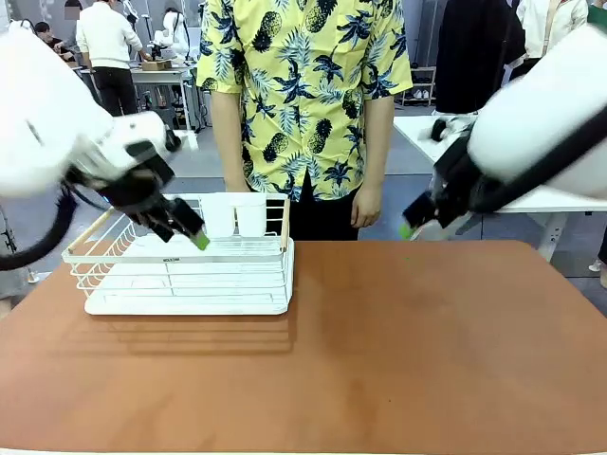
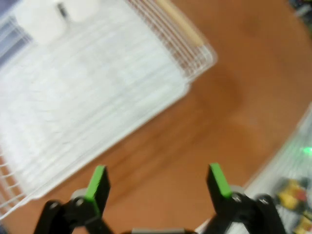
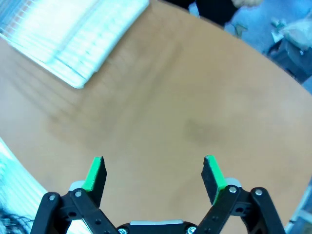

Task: Clean the table.
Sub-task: Pick up the Lint Roller when the human hands it over.

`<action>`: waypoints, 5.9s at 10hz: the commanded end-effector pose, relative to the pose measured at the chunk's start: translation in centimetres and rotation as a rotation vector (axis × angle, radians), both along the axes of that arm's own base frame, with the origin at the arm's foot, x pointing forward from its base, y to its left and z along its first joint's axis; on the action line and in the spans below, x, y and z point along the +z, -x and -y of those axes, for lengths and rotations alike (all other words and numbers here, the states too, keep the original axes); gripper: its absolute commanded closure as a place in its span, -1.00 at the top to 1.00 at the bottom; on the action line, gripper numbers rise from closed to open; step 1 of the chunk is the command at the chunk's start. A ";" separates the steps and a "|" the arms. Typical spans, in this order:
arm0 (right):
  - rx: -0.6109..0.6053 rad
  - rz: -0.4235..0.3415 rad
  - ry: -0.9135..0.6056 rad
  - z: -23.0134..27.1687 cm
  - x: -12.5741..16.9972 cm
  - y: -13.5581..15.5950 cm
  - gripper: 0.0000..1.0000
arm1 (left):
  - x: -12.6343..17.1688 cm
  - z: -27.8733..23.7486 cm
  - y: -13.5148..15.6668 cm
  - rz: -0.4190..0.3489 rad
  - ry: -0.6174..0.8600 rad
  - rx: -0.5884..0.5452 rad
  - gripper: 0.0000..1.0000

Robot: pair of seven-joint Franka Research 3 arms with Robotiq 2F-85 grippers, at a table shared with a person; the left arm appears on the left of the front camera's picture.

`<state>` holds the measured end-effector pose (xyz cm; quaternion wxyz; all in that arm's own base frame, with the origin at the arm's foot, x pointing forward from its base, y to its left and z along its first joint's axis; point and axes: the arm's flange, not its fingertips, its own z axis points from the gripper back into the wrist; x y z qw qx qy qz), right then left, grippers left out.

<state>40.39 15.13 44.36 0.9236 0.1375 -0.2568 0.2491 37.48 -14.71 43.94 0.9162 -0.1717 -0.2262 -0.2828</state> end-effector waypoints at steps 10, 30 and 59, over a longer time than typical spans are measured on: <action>-0.175 -0.500 -0.895 29.1 2.3 -0.8 1.00 | 5.1 -29.0 6.9 -0.382 0.792 -0.074 1.00; -0.395 -0.660 -1.022 40.5 -5.1 1.2 1.00 | -0.4 -36.0 5.8 -0.459 0.984 -0.050 1.00; -0.395 -0.660 -1.022 40.5 -5.1 1.2 1.00 | -0.4 -36.0 5.8 -0.459 0.984 -0.050 1.00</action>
